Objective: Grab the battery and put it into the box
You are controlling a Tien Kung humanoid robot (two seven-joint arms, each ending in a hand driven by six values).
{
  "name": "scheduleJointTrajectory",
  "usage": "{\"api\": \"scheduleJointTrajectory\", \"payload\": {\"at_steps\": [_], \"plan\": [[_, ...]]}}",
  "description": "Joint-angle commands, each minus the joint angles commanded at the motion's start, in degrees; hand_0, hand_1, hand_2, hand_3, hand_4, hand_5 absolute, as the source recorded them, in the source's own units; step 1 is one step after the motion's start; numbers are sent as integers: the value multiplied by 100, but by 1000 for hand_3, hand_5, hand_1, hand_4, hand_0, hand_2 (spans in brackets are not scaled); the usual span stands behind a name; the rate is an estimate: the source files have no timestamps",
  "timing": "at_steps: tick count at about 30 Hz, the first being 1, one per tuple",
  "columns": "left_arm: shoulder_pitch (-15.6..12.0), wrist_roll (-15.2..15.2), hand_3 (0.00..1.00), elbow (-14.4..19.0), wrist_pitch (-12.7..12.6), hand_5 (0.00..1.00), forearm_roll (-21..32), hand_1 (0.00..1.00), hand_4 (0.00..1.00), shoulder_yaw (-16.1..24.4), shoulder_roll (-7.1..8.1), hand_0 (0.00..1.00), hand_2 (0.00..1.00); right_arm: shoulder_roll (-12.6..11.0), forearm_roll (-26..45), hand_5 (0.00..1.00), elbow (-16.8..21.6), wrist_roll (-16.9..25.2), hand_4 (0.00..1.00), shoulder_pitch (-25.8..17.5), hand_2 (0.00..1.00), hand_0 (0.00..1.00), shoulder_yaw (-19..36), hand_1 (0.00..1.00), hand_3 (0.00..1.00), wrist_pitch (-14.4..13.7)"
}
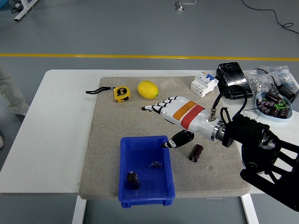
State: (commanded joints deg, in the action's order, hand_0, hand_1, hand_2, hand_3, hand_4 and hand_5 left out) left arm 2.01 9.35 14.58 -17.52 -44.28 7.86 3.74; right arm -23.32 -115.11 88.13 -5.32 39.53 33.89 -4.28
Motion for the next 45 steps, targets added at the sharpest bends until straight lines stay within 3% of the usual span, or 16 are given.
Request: {"api": "scheduleJointTrajectory", "payload": {"at_steps": [3,14,16,23,31,45], "plan": [[-5,-12,693,2,-3,680,16,779,724,-39,0,752,829,-4,270,333,-162,-84,998,-349,787,670,178,701,848,-365],[-12,-6,692,-19,-12,680,-133,778,721,51,-52,751,829,56,-22,364,-686,-49,998,-1305,755,615,739,663,791,-868],[-12,-7,691,-18,-13,684,-138,778,719,57,-57,751,828,84,-105,408,-762,-71,998,-1411,742,603,844,650,775,-869],[-5,-1,692,-13,28,688,-249,776,719,92,-39,751,827,131,-363,420,-858,-82,998,-1736,744,607,1111,652,777,-705],[-25,7,692,-8,49,691,-324,773,720,120,-31,751,827,236,-481,404,-947,-86,998,-1965,744,611,1242,652,777,-712],[-51,-13,694,-14,76,703,-305,774,718,107,-46,750,824,814,-618,389,-1064,-357,998,-2524,741,607,1521,650,766,-1138]]}}
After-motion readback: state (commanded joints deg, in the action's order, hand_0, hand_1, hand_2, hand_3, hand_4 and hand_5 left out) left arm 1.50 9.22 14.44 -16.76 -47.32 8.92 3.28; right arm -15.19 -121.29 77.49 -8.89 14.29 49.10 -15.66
